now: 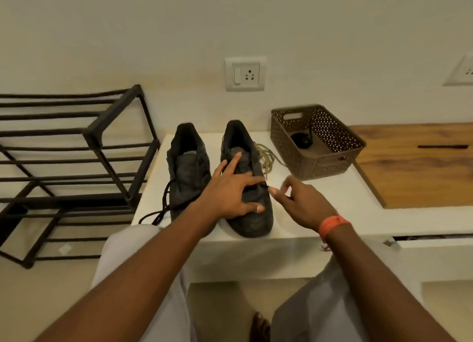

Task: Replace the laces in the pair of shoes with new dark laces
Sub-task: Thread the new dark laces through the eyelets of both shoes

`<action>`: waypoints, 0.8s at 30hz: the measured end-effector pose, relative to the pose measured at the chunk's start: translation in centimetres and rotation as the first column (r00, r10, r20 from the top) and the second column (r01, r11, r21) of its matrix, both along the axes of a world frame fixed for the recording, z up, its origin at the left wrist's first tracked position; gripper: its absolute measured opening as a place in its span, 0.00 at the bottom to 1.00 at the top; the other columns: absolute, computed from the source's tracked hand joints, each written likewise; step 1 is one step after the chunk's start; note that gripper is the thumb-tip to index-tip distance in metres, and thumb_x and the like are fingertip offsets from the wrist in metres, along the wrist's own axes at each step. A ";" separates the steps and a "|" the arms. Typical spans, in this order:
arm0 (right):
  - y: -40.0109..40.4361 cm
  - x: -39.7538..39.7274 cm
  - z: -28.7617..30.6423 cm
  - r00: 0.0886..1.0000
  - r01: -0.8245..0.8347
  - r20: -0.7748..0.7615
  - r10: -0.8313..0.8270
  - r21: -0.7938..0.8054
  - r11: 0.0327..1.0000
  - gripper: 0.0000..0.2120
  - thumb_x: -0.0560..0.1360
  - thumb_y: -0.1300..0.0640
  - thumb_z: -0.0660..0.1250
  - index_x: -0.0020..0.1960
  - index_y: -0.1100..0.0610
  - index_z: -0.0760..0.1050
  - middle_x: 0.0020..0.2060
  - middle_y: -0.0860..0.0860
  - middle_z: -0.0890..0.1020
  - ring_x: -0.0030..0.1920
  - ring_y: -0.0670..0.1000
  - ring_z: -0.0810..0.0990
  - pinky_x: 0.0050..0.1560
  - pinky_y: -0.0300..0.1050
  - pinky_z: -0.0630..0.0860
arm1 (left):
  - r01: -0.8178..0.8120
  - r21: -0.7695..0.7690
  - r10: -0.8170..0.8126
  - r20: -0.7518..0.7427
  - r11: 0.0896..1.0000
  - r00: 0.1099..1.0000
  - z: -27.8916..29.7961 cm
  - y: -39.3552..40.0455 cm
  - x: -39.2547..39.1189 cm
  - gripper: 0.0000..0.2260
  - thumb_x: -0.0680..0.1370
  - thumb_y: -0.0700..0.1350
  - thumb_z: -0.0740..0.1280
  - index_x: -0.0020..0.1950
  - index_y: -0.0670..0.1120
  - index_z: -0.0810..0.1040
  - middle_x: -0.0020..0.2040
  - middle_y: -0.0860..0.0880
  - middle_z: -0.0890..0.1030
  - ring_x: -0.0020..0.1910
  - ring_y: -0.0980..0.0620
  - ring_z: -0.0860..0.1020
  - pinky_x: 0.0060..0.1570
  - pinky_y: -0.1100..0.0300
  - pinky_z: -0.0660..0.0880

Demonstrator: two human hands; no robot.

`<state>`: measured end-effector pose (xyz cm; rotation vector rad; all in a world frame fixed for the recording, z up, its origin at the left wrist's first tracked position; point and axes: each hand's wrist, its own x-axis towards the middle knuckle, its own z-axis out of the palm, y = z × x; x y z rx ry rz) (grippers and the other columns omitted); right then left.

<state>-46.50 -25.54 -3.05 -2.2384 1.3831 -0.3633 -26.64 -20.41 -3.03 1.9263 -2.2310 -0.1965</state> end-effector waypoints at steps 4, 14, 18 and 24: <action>0.2 3.2 -1.4 0.990 -0.140 -0.010 0.140 -0.125 0.982 0.12 0.80 0.45 0.59 0.51 0.54 0.67 0.42 0.55 0.78 0.46 0.59 0.77 0.39 0.46 0.63 | -0.017 0.069 0.019 -0.037 0.997 0.999 1.6 0.0 0.9 0.33 0.69 0.62 0.72 0.73 0.61 0.67 0.78 0.46 0.57 0.78 0.51 0.41 0.74 0.49 0.40; -5.2 -3.9 -1.1 0.876 0.474 -0.077 -0.476 -0.046 0.879 0.14 0.76 0.50 0.64 0.50 0.61 0.79 0.52 0.62 0.81 0.52 0.64 0.78 0.50 0.50 0.71 | -0.076 0.044 0.084 -0.213 0.996 0.974 1.3 0.7 1.7 0.33 0.68 0.58 0.75 0.71 0.60 0.68 0.78 0.52 0.58 0.78 0.51 0.44 0.74 0.50 0.45; -3.5 -2.2 -1.4 0.928 0.363 -0.029 -0.372 -0.157 0.918 0.15 0.75 0.48 0.67 0.54 0.58 0.75 0.51 0.57 0.82 0.52 0.60 0.79 0.50 0.50 0.73 | -0.054 -0.030 0.049 -0.136 0.998 0.989 0.2 0.2 1.9 0.34 0.68 0.63 0.73 0.72 0.58 0.67 0.75 0.54 0.66 0.78 0.53 0.46 0.76 0.46 0.40; -1.1 5.0 -1.5 0.995 -0.092 0.016 0.096 -0.164 0.982 0.14 0.80 0.43 0.57 0.51 0.54 0.69 0.43 0.54 0.80 0.44 0.56 0.78 0.41 0.46 0.69 | -0.247 -0.214 0.252 -0.003 0.945 0.968 -0.6 1.3 1.6 0.45 0.63 0.72 0.69 0.76 0.58 0.60 0.79 0.53 0.53 0.78 0.47 0.42 0.74 0.42 0.35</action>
